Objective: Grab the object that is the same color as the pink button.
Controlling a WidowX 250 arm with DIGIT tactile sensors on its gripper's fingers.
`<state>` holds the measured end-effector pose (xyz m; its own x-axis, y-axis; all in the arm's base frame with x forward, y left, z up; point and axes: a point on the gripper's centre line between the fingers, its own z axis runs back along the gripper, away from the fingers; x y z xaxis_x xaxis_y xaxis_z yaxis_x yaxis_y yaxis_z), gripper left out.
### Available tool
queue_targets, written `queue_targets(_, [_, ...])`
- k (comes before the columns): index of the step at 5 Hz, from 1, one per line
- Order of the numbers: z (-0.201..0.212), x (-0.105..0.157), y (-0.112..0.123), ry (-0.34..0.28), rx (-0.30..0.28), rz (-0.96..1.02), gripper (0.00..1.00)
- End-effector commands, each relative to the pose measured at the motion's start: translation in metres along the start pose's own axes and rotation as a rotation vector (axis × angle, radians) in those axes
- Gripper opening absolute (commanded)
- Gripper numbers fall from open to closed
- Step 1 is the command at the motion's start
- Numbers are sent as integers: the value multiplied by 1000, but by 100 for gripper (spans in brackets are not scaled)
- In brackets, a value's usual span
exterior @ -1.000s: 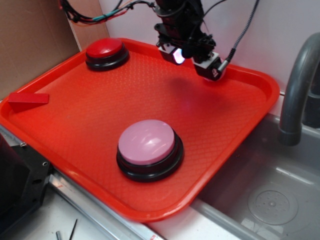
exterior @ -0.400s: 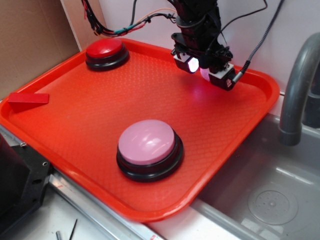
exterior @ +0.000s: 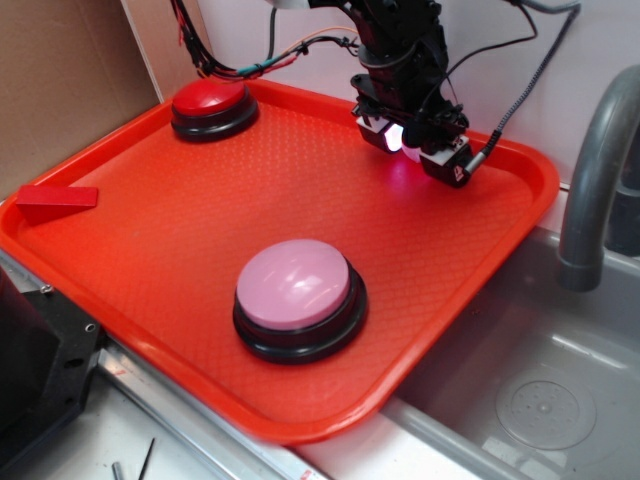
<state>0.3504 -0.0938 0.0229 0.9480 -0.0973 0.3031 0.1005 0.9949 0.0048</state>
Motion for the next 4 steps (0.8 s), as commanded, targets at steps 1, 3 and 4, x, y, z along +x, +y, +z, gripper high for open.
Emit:
queue_targets(1, [21,28,-3,-96,-29,-36,0])
queue_targets(3, [107,-12,-1,-75,-61,-51,0])
queue_targets(4, [152,-34,0,-5,-71,-55,0])
